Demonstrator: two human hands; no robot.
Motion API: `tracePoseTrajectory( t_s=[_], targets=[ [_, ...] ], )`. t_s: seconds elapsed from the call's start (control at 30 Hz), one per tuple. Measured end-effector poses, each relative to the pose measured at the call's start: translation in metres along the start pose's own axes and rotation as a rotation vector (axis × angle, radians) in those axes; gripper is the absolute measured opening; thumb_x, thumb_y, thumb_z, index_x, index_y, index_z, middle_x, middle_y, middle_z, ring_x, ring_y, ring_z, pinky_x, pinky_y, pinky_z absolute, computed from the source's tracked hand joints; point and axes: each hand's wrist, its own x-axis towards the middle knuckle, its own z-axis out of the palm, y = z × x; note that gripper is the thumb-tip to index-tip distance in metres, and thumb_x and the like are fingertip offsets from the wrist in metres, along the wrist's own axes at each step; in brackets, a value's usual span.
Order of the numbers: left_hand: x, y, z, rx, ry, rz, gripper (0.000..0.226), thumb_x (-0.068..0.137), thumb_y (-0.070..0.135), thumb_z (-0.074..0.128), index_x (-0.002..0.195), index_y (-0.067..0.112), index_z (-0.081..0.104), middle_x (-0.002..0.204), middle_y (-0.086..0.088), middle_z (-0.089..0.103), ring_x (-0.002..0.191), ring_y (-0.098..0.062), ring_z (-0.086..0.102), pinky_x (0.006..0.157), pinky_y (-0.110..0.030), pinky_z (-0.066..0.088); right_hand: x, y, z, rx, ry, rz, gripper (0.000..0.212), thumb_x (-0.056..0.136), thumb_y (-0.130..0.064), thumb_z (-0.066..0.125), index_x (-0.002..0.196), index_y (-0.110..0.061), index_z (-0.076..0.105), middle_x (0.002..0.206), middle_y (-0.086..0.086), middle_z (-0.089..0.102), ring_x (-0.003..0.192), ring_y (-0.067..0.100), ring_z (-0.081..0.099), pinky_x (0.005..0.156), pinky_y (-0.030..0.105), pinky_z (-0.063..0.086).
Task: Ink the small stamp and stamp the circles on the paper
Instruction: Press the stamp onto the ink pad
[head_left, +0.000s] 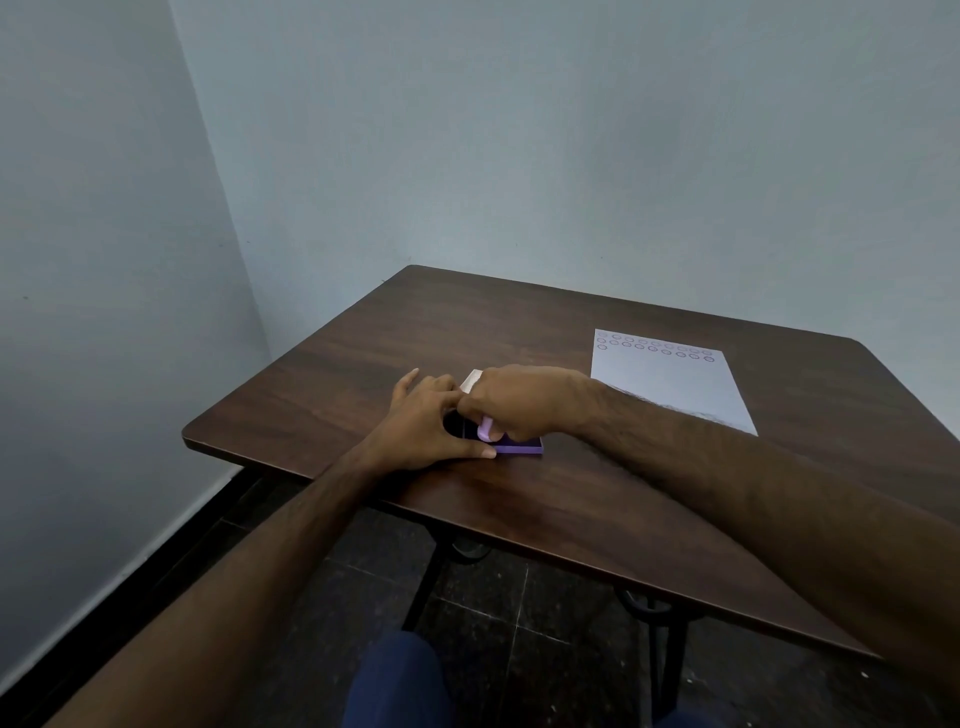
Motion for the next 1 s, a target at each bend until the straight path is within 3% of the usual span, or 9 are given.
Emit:
tracePoseTrajectory(
  t_s=[0.1, 0.17, 0.27, 0.43, 0.53, 0.7, 0.8, 0.87, 1.0],
  targets=[
    [0.000, -0.002, 0.001, -0.005, 0.003, 0.004, 0.040, 0.063, 0.069, 0.077, 0.090, 0.043, 0.062, 0.094, 0.010, 0.056, 0.100, -0.006, 0.051, 0.119, -0.044, 0.009, 0.004, -0.001, 0.002, 0.000, 0.016, 0.042, 0.017, 0.091, -0.016, 0.061, 0.105, -0.007, 0.064, 0.102, 0.010, 0.069, 0.091, 0.026, 0.063, 0.079, 0.037, 0.052],
    [0.000, -0.002, 0.002, 0.001, 0.004, 0.000, 0.044, 0.063, 0.070, 0.076, 0.089, 0.036, 0.065, 0.092, 0.009, 0.055, 0.099, -0.007, 0.051, 0.119, -0.044, 0.010, 0.005, -0.001, 0.001, -0.035, 0.001, 0.003, 0.014, 0.091, -0.013, 0.060, 0.102, -0.007, 0.063, 0.101, 0.010, 0.066, 0.091, 0.025, 0.060, 0.076, 0.034, 0.049],
    [0.001, -0.003, 0.002, 0.001, 0.005, 0.006, 0.041, 0.063, 0.074, 0.072, 0.086, 0.041, 0.062, 0.090, 0.010, 0.054, 0.097, -0.006, 0.051, 0.118, -0.045, 0.011, 0.001, 0.002, 0.001, -0.038, 0.004, -0.044, 0.008, 0.089, -0.007, 0.058, 0.096, -0.006, 0.063, 0.095, 0.010, 0.066, 0.088, 0.027, 0.060, 0.071, 0.033, 0.045],
    [0.000, -0.005, 0.003, -0.015, 0.018, 0.020, 0.045, 0.060, 0.076, 0.070, 0.090, 0.044, 0.066, 0.092, 0.012, 0.055, 0.101, -0.006, 0.051, 0.118, -0.043, 0.008, 0.006, -0.001, -0.001, 0.013, 0.009, 0.037, 0.011, 0.087, -0.015, 0.063, 0.094, -0.006, 0.064, 0.100, 0.010, 0.067, 0.089, 0.026, 0.063, 0.076, 0.039, 0.052],
    [0.000, -0.005, 0.003, -0.016, 0.009, 0.014, 0.043, 0.060, 0.078, 0.069, 0.086, 0.045, 0.062, 0.090, 0.013, 0.054, 0.098, -0.004, 0.050, 0.118, -0.042, 0.009, 0.006, 0.001, -0.001, 0.023, -0.034, 0.006, 0.007, 0.090, -0.012, 0.061, 0.085, -0.011, 0.056, 0.091, 0.005, 0.061, 0.088, 0.025, 0.060, 0.072, 0.033, 0.046],
    [0.001, -0.001, 0.002, 0.008, -0.013, 0.019, 0.058, 0.060, 0.080, 0.065, 0.097, 0.036, 0.069, 0.100, 0.010, 0.059, 0.105, -0.007, 0.052, 0.119, -0.043, 0.008, -0.007, 0.005, 0.005, 0.177, 0.054, 0.038, 0.008, 0.090, -0.010, 0.060, 0.093, -0.004, 0.063, 0.087, 0.004, 0.063, 0.082, 0.022, 0.058, 0.063, 0.022, 0.035],
    [0.001, 0.002, -0.001, 0.037, -0.030, 0.010, 0.069, 0.060, 0.083, 0.059, 0.111, 0.037, 0.067, 0.104, 0.012, 0.057, 0.111, -0.006, 0.050, 0.118, -0.044, 0.007, -0.027, 0.010, 0.009, 0.312, 0.212, 0.122, 0.013, 0.085, -0.018, 0.068, 0.086, -0.006, 0.065, 0.073, -0.008, 0.056, 0.070, 0.015, 0.052, 0.058, 0.024, 0.034],
    [0.001, 0.003, -0.002, 0.063, -0.063, 0.007, 0.069, 0.063, 0.084, 0.057, 0.117, 0.041, 0.063, 0.106, 0.014, 0.054, 0.113, -0.005, 0.047, 0.116, -0.044, 0.008, -0.050, 0.020, 0.015, 0.459, 0.436, 0.241, 0.018, 0.082, -0.027, 0.075, 0.089, -0.010, 0.072, 0.081, -0.003, 0.067, 0.075, 0.015, 0.059, 0.064, 0.027, 0.042],
    [0.002, 0.006, -0.002, 0.084, -0.046, 0.030, 0.058, 0.073, 0.083, 0.052, 0.117, 0.045, 0.055, 0.109, 0.019, 0.052, 0.114, -0.002, 0.046, 0.114, -0.043, 0.015, -0.112, 0.049, 0.032, 1.114, 0.928, 0.499, 0.020, 0.079, -0.028, 0.080, 0.096, -0.018, 0.078, 0.098, 0.004, 0.076, 0.082, 0.006, 0.063, 0.071, 0.018, 0.048]
  ],
)
